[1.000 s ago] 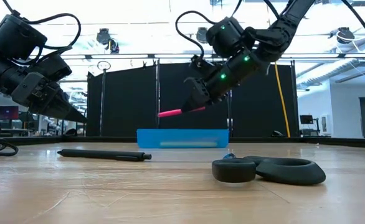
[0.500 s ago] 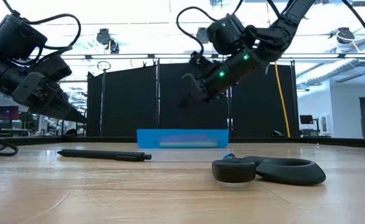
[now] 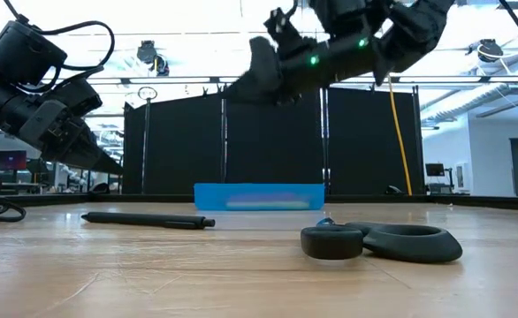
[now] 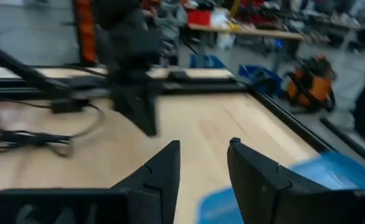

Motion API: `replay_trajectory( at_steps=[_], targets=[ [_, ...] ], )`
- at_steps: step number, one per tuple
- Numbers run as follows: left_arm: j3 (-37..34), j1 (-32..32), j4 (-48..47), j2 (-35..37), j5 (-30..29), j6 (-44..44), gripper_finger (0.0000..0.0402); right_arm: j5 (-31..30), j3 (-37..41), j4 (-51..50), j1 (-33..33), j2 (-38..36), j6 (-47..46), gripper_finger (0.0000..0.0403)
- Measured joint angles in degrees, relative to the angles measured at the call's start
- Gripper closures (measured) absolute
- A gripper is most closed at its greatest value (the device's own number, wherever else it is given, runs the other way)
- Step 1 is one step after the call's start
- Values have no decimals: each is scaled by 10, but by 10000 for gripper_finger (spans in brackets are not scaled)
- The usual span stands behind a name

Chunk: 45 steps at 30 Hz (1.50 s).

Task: Pick & place school supplies into a supply box
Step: Put the black pen into the blue supply box

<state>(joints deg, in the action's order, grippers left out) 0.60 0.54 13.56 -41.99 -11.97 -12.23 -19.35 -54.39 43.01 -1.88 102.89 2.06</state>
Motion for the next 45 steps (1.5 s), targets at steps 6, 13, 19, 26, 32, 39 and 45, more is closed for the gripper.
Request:
replay_trajectory(
  at_steps=[6, 13, 19, 26, 32, 39, 45],
  targets=[
    [0, 0, 0, 0, 0, 0, 371, -20, 0, 30, -31, 0, 39, 284],
    [0, 0, 0, 0, 0, 0, 371, -32, 0, 22, -33, 0, 47, 284],
    [0, 0, 0, 0, 0, 0, 371, -31, 0, 22, -32, 0, 33, 284],
    [0, 0, 0, 0, 0, 0, 371, -33, 0, 22, -31, 0, 29, 284],
    [0, 0, 0, 0, 0, 0, 371, -31, 0, 19, -37, 0, 25, 284],
    [0, 0, 0, 0, 0, 0, 371, 0, 0, -13, -71, 10, -55, 284],
    [0, 0, 0, 0, 1, 0, 371, 0, -1, 73, -130, 86, -109, 284]
  ],
)
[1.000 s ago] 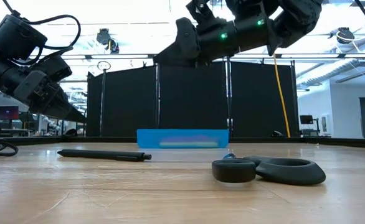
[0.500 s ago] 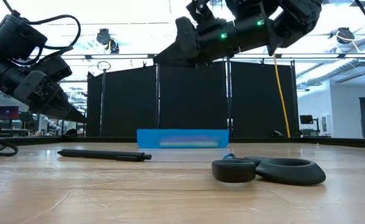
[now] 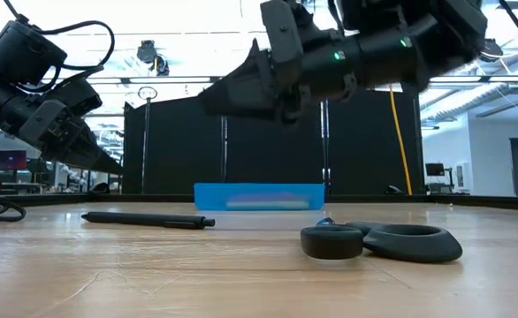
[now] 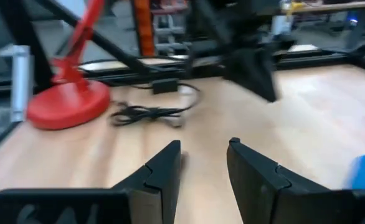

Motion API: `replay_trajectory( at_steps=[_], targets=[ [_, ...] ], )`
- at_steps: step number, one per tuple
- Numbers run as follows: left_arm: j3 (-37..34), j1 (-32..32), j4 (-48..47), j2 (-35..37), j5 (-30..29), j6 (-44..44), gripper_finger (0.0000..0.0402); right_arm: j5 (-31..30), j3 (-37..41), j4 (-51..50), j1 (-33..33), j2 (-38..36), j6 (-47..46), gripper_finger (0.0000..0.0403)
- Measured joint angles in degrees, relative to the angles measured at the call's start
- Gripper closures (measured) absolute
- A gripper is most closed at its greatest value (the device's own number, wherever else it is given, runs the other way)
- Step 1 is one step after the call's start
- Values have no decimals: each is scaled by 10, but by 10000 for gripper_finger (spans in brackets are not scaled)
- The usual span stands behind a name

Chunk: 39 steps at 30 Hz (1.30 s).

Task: Pick & place school supplies into a supply box
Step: Put the black pen into the blue supply box

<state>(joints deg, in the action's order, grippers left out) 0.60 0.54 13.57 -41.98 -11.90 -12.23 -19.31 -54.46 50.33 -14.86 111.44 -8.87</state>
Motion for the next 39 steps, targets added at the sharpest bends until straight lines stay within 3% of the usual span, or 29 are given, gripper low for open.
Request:
replay_trajectory(
  at_steps=[5, 11, 17, 39],
  targets=[
    [0, 0, 0, 0, 0, 0, 371, -42, -42, 85, -48, 85, 25, 284],
    [0, 0, 1, 0, 0, 0, 371, -92, -121, 0, -65, 138, 37, 284],
    [0, 0, 2, 0, 0, 0, 371, -92, -167, -59, -56, 166, 6, 284],
    [0, 0, 5, 0, 0, -18, 371, -68, -168, -38, -37, 235, -62, 284]
  ],
)
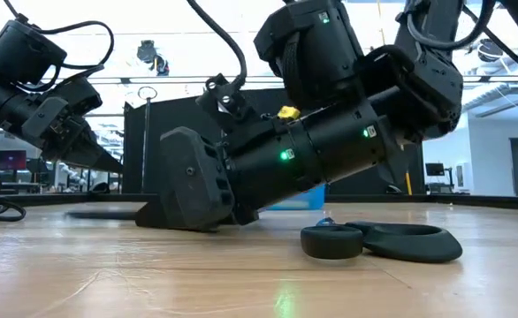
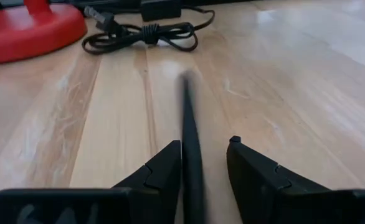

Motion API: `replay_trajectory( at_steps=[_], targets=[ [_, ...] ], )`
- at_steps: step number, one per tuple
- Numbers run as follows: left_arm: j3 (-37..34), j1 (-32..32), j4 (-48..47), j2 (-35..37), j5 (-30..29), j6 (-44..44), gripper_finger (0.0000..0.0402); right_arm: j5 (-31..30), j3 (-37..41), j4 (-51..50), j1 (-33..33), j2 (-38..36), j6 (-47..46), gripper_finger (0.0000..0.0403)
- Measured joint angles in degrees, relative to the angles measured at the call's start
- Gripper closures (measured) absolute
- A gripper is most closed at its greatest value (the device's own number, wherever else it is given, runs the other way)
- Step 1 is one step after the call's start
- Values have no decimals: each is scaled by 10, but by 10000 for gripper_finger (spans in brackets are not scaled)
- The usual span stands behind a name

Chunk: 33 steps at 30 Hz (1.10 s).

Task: Pick & place school supplies into a supply box
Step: Put the black pen into the blue supply box

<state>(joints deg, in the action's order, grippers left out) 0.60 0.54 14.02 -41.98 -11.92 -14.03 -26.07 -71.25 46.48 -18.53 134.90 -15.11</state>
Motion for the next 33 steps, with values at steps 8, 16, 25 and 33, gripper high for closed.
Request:
replay_trajectory(
  at_steps=[8, 16, 25, 33],
  targets=[
    [0, 0, 0, 0, 0, 0, 371, 38, -1, -6, 17, 6, -34, 289],
    [0, 0, 0, 0, 0, -3, 371, 52, -1, -18, 18, 7, -24, 346],
    [0, 0, 0, 0, 0, -3, 371, 67, 0, -6, 18, 8, -4, 382],
    [0, 0, 0, 0, 0, -4, 371, 69, 2, 3, 16, -4, 34, 382]
  ],
)
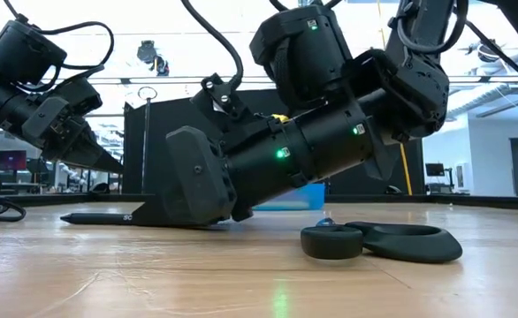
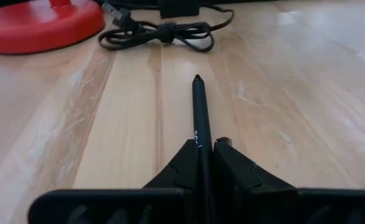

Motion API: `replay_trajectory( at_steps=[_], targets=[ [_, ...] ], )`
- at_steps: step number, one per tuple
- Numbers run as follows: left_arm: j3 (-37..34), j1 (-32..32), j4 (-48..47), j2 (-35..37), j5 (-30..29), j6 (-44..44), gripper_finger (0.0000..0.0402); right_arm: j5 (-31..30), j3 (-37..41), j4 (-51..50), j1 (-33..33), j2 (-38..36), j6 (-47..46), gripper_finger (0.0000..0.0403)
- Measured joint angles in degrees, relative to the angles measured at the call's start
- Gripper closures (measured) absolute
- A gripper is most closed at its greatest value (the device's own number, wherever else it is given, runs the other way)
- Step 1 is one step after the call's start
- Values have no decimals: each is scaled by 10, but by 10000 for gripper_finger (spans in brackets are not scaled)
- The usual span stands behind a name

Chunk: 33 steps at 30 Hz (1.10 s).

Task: Pick & place school supplies into a supply box
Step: Put the black pen into the blue supply box

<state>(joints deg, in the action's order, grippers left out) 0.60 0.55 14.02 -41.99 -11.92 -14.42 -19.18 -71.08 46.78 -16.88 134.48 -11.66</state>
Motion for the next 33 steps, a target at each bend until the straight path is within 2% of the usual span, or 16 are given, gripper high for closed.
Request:
replay_trajectory(
  at_steps=[23, 33],
  targets=[
    [0, 0, 1, 0, 0, -13, 371, -37, 0, -4, -3, -36, 62, 382],
    [0, 0, 5, 0, 0, -14, 371, -148, 0, -133, -2, -123, 127, 382]
  ],
)
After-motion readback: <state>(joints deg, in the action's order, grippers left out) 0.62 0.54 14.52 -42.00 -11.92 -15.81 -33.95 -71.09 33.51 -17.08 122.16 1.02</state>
